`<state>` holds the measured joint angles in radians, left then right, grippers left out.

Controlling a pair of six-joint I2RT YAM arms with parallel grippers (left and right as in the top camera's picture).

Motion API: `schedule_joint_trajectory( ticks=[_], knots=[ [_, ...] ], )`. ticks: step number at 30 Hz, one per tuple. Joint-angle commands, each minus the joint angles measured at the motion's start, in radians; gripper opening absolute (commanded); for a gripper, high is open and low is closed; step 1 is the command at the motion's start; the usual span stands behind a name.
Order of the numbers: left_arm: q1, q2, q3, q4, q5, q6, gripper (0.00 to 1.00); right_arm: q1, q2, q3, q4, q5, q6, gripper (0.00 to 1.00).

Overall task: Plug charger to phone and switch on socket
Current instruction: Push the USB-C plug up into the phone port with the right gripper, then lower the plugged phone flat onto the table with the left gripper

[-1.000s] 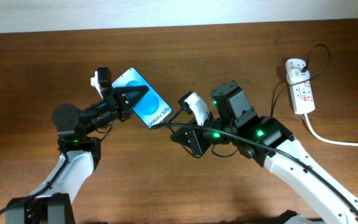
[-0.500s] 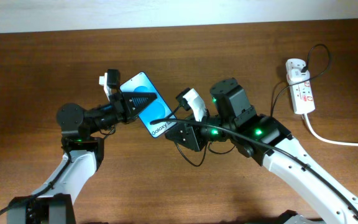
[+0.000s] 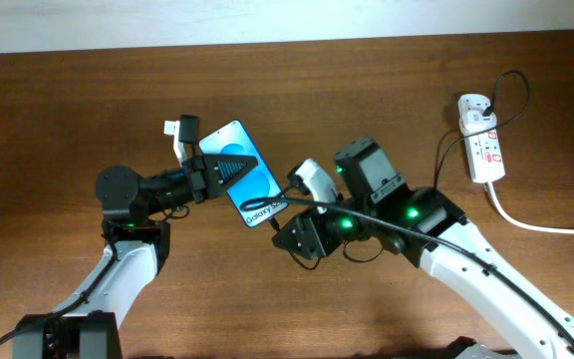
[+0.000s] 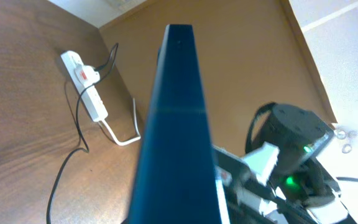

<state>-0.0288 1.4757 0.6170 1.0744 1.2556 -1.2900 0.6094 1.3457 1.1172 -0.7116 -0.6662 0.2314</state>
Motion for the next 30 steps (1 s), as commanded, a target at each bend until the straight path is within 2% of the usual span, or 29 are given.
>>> schedule_joint_trajectory(
  ticks=[1,3,7,11,17,20,24,28,30],
  knots=[
    [-0.001,-0.017,-0.004,0.010,-0.029,0.042,0.00,0.062,0.002,0.016,-0.001,0.140,-0.018,0.49],
    [-0.001,-0.017,-0.004,0.010,-0.027,0.042,0.00,0.080,0.002,0.016,0.013,0.228,-0.018,0.48],
    [-0.001,-0.017,-0.004,0.009,0.005,0.042,0.00,0.079,0.002,0.016,0.100,0.278,-0.018,0.23],
    [-0.001,-0.017,-0.004,0.005,0.005,0.042,0.00,0.080,0.002,0.016,0.122,0.278,-0.017,0.04],
    [-0.002,-0.017,-0.004,0.005,0.031,0.037,0.00,0.080,0.002,0.016,0.213,0.278,-0.014,0.04],
    [-0.002,-0.017,-0.004,0.006,0.047,-0.006,0.00,0.079,0.002,0.016,0.241,0.278,-0.014,0.04],
    [-0.002,-0.017,-0.004,0.006,0.117,-0.007,0.00,0.079,0.002,0.016,0.304,0.278,-0.018,0.04],
    [-0.002,-0.017,-0.004,0.006,0.129,-0.007,0.00,0.079,0.002,0.016,0.301,0.278,-0.018,0.05],
    [-0.002,-0.017,-0.004,0.006,0.151,0.005,0.00,0.077,0.002,0.016,0.312,0.278,-0.018,0.10]
  ],
)
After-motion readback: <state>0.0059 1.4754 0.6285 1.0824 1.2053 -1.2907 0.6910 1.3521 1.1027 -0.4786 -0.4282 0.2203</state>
